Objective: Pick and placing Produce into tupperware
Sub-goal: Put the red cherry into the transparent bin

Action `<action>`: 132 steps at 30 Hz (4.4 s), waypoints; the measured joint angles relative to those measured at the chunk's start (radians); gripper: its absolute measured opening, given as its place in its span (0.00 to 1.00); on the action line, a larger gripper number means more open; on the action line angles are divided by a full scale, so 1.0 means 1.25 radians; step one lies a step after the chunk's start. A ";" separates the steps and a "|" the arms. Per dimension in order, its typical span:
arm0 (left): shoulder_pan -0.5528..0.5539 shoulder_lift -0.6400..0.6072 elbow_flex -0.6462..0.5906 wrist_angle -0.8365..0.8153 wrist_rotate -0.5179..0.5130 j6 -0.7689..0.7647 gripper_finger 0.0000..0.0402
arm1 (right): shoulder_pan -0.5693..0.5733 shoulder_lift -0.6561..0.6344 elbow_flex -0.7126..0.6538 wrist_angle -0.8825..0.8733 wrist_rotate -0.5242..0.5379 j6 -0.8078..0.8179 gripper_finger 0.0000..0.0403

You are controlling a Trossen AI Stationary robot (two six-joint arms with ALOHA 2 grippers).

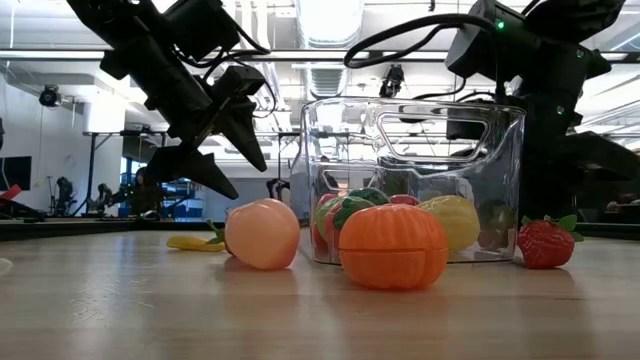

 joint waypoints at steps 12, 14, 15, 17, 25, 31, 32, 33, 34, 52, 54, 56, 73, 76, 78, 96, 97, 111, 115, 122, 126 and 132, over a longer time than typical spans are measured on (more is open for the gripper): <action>0.000 0.000 0.000 0.000 0.000 0.000 0.64 | 0.000 0.000 0.000 0.009 0.000 -0.003 0.29; 0.000 0.000 0.000 0.000 0.000 0.000 0.64 | 0.000 0.000 0.000 0.009 0.000 0.001 0.27; 0.000 0.000 0.000 0.000 0.000 0.000 0.64 | 0.000 0.000 0.000 0.009 0.000 0.005 0.26; 0.000 0.000 0.000 0.000 0.000 0.000 0.64 | 0.000 0.000 0.000 0.008 0.002 0.012 0.25; 0.000 0.000 0.000 0.000 0.000 0.000 0.64 | 0.000 -0.042 0.001 -0.075 0.004 0.069 0.26; 0.000 0.000 0.000 0.000 0.000 0.001 0.64 | 0.000 -0.204 0.002 -0.191 0.025 0.148 0.25; 0.000 0.000 0.000 0.000 0.000 0.001 0.64 | 0.000 -0.239 0.002 -0.217 0.033 0.164 0.25; 0.000 0.000 0.000 0.000 0.000 0.002 0.64 | 0.000 -0.275 0.002 -0.243 0.043 0.181 0.25; 0.000 0.000 0.000 0.000 0.000 0.004 0.64 | 0.000 -0.310 0.002 -0.267 0.054 0.200 0.25; 0.000 0.000 -0.017 0.001 -0.001 0.028 0.64 | -0.030 -0.268 0.179 -0.168 0.091 0.286 0.30; 0.000 0.000 -0.021 0.000 -0.001 0.028 0.64 | -0.055 -0.231 0.211 -0.168 0.091 0.295 0.31; 0.000 0.000 -0.025 0.000 -0.001 0.029 0.64 | -0.083 -0.197 0.234 -0.176 0.087 0.308 0.32; -0.002 0.000 -0.037 0.000 0.004 0.163 0.64 | -0.083 -0.090 0.400 -0.513 0.071 0.376 0.59; -0.002 0.000 -0.037 0.000 0.004 0.205 0.64 | -0.034 -0.119 0.375 -0.571 0.080 0.440 0.60; -0.002 0.000 -0.036 0.000 0.004 0.225 0.64 | 0.007 -0.140 0.349 -0.580 0.091 0.508 0.61; 0.004 0.000 -0.036 0.009 -0.183 0.823 0.64 | 0.215 -0.178 0.212 -0.562 0.136 0.962 0.60; 0.008 0.000 -0.036 0.014 -0.188 0.856 0.64 | 0.217 -0.178 0.211 -0.562 0.146 0.971 0.60; 0.015 0.106 -0.032 0.108 -0.180 0.973 0.64 | 0.218 -0.178 0.206 -0.571 0.197 0.995 0.59; 0.015 0.148 -0.020 0.111 -0.176 0.973 0.64 | 0.218 -0.178 0.205 -0.571 0.197 0.995 0.59; 0.018 0.181 -0.004 0.112 -0.137 0.966 0.64 | 0.218 -0.178 0.204 -0.571 0.196 1.010 0.59; 0.023 0.191 0.000 0.109 -0.122 0.963 0.64 | 0.218 -0.178 0.204 -0.571 0.196 1.010 0.59; 0.059 0.192 0.001 0.108 -0.117 0.903 0.64 | 0.218 -0.179 0.203 -0.570 0.197 1.010 0.59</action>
